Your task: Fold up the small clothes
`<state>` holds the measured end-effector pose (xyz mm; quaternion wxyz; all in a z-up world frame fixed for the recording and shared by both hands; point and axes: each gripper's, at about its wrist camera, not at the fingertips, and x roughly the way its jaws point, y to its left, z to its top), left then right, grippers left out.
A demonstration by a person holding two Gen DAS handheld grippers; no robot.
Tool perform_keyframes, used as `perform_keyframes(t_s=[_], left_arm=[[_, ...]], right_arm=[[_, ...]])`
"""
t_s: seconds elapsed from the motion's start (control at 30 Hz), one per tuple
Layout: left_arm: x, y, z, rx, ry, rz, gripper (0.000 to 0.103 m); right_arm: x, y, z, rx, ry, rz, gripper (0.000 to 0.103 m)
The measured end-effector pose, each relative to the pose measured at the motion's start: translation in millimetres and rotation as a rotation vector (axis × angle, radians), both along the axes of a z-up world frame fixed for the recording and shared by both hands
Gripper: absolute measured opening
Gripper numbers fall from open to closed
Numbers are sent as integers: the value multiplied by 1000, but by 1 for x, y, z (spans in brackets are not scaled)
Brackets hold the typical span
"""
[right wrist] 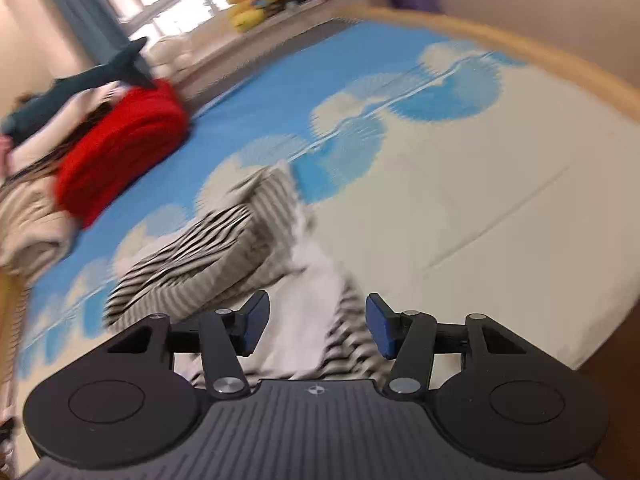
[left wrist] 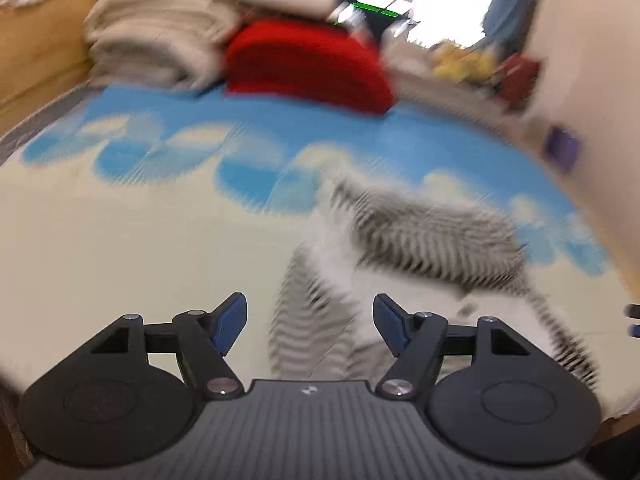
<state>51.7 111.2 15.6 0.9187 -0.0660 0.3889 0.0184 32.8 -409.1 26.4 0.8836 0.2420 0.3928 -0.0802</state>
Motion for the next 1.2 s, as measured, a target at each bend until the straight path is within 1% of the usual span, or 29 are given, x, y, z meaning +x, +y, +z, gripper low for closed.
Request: perform_keyframes(t_s=[0.03, 0.07, 0.1, 0.17, 0.2, 0.23, 0.27, 0.3, 0.33, 0.4, 0.47, 0.5, 0.6, 0.73, 0.87, 0.97, 1.07, 1.1, 1.17, 1.2], left_arm=[[-3, -2, -4, 46, 34, 42, 75], [-5, -5, -7, 61, 36, 55, 77], [-6, -6, -9, 53, 27, 39, 82], [-12, -8, -22, 13, -9, 4, 87], [-8, -10, -30, 7, 17, 1, 86], [-1, -13, -37, 11, 81, 16, 85], [2, -16, -41, -13, 89, 9, 86], [3, -19, -43, -31, 74, -10, 86], [5, -24, -46, -25, 78, -25, 86], [12, -33, -56, -17, 118, -42, 86], [19, -36, -71, -53, 193, -47, 86], [22, -34, -79, -72, 215, -38, 86], [35, -28, -96, -118, 278, 7, 86], [38, -19, -111, -170, 338, 73, 86], [40, -15, -121, -177, 384, 109, 86], [39, -18, -122, -150, 396, 102, 86], [37, -17, -125, -132, 408, 116, 86], [38, -16, -127, -131, 413, 126, 85], [37, -14, -127, -131, 413, 138, 81], [36, -14, -126, -130, 411, 134, 74]], right_arm=[[0, 4, -6, -19, 43, 18, 55], [-1, 8, -11, -25, 57, 31, 55], [-3, 9, -16, -27, 63, 47, 56], [-6, 12, -30, -58, 99, 62, 62], [-6, 13, -35, -68, 128, 52, 64], [-4, 12, -43, -61, 162, 43, 64], [-2, 11, -50, -44, 183, 40, 64], [0, 11, -58, -23, 207, 45, 64], [2, 11, -64, -10, 227, 47, 64], [6, 11, -79, 30, 272, 26, 64], [4, 15, -88, 59, 299, 11, 64], [6, 16, -90, 58, 312, 7, 65], [11, 21, -99, 49, 342, -9, 66], [15, 27, -107, 56, 366, -10, 66], [15, 29, -107, 55, 358, -16, 66], [16, 31, -110, 40, 385, -11, 66], [16, 36, -109, -14, 398, 22, 62], [15, 36, -109, -17, 399, 24, 59], [10, 32, -107, -6, 401, 9, 49], [7, 29, -106, 3, 399, 3, 41]])
